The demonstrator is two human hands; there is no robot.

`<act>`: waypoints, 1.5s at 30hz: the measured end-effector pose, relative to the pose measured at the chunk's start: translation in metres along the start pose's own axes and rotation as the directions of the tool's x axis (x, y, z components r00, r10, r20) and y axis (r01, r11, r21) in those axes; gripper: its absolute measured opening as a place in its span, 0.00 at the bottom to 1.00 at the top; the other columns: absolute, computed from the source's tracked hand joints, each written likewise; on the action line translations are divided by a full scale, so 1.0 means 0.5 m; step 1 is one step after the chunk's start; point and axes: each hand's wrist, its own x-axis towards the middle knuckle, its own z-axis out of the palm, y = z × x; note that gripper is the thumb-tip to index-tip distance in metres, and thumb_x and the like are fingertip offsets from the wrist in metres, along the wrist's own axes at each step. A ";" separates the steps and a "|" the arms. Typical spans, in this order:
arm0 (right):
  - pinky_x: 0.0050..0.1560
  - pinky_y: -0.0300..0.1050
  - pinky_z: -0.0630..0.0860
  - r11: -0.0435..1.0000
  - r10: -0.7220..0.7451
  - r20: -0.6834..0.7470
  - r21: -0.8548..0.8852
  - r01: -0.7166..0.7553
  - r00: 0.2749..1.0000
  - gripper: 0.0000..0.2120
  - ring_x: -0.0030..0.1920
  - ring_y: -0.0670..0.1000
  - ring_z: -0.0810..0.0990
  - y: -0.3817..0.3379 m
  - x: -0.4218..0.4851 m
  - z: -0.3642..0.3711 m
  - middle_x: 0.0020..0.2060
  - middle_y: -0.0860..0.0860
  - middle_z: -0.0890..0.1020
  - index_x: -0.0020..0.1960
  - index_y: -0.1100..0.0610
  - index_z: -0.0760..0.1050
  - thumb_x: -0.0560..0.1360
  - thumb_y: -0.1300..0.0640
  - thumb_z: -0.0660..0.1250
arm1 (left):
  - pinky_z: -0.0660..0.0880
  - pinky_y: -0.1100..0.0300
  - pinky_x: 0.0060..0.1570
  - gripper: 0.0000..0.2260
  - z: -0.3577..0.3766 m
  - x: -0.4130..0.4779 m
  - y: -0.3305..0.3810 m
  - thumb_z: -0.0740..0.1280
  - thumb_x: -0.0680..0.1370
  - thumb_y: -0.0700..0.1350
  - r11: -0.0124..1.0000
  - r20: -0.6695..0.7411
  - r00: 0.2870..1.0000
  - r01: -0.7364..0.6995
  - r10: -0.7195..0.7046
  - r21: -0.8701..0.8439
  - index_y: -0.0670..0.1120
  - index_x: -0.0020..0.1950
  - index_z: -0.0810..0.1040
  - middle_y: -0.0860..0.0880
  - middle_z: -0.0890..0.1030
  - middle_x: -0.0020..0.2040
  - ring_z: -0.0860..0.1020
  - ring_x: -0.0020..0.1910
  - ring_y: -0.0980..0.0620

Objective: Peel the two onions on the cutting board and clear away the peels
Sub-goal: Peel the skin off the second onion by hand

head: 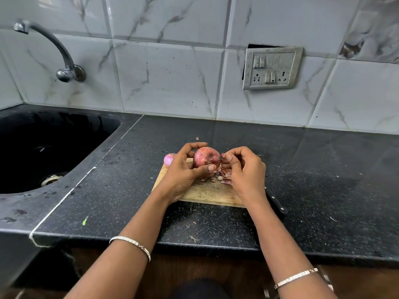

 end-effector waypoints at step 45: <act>0.50 0.46 0.82 0.976 0.015 0.191 0.208 -0.056 0.982 0.07 0.48 0.44 0.85 -0.005 -0.005 -0.004 0.45 0.46 0.86 0.48 0.53 0.80 0.75 0.62 0.75 | 0.83 0.47 0.53 0.24 0.000 -0.002 0.018 0.72 0.73 0.28 0.978 -0.030 0.989 0.141 -0.148 -0.156 0.38 0.68 0.76 0.38 0.80 0.63 0.85 0.53 0.41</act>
